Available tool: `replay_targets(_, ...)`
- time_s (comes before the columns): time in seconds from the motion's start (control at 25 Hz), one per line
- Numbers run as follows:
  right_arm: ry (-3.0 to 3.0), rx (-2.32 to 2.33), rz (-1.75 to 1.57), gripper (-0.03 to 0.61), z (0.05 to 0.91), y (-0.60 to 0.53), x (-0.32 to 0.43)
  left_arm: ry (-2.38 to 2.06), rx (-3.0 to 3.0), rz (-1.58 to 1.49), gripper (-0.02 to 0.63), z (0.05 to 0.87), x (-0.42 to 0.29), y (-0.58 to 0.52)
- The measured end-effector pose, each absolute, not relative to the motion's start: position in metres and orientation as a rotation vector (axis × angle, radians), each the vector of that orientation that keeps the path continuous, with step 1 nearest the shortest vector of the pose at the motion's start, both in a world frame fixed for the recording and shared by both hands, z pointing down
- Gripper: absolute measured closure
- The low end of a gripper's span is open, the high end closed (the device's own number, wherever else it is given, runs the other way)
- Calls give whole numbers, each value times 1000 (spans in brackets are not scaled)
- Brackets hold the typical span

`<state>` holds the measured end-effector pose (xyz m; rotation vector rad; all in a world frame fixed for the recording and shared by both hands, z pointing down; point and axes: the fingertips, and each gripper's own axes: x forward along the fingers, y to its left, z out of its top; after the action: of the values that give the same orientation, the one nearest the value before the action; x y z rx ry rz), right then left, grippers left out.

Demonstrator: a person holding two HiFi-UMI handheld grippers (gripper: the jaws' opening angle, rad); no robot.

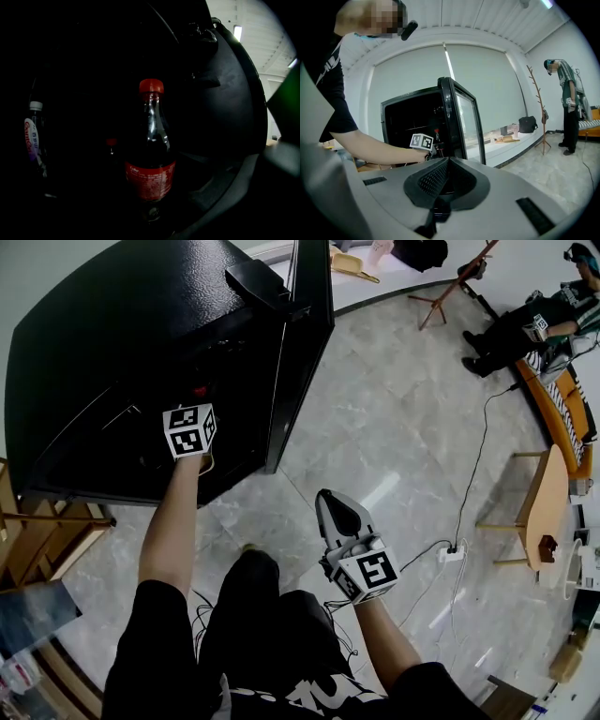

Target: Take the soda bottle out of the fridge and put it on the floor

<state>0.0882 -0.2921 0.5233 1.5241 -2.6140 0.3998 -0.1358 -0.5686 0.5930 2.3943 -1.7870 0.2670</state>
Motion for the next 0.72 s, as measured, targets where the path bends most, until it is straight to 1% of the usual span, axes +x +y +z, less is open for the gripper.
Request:
replay_targets(0.2,-2606,1539,424,554,517,-279,94,-1780,2390,291,302,588,-130,-541)
replay_targets(0.52,-2599,1526,451,554,498,-243,104,-1712,2468,284,302,557,-102,-468)
replay_targets(0.72,-2590,1538,455,554,497,-219,114,-1639,2494,293,302,557,-83,-423)
